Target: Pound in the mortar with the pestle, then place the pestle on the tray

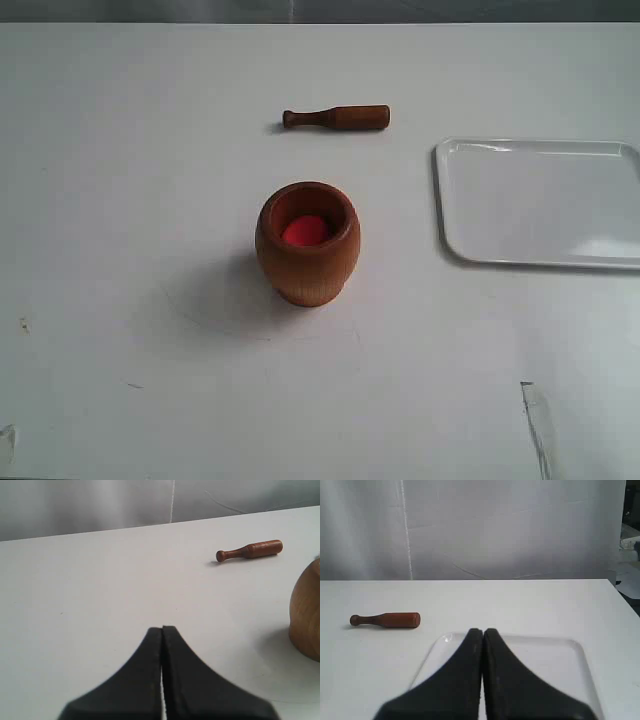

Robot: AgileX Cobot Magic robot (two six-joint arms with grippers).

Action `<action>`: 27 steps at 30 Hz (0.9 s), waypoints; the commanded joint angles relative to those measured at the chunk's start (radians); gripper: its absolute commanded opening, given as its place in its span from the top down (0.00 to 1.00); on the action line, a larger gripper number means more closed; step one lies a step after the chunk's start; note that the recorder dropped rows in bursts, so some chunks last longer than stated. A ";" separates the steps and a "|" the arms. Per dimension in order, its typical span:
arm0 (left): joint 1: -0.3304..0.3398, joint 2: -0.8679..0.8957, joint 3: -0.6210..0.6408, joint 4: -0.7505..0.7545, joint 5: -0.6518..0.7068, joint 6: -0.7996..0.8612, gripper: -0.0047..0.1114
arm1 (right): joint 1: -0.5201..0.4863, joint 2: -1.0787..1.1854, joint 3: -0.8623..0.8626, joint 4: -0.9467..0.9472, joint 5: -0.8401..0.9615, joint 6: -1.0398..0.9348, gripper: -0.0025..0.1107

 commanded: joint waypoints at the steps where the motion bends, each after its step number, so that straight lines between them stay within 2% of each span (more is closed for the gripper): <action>1: -0.008 -0.001 0.001 -0.007 -0.003 -0.008 0.96 | -0.007 -0.004 0.003 -0.003 0.002 0.002 0.98; 15: -0.008 -0.001 0.001 -0.007 -0.003 -0.008 0.96 | -0.007 -0.004 0.003 -0.003 -0.002 0.003 0.98; 22: -0.008 -0.001 0.001 -0.007 -0.003 -0.008 0.96 | -0.007 -0.004 0.003 0.061 -0.154 0.003 0.98; 27: -0.008 -0.001 0.001 -0.007 -0.003 -0.008 0.96 | -0.007 -0.004 0.003 0.095 -0.200 0.003 0.98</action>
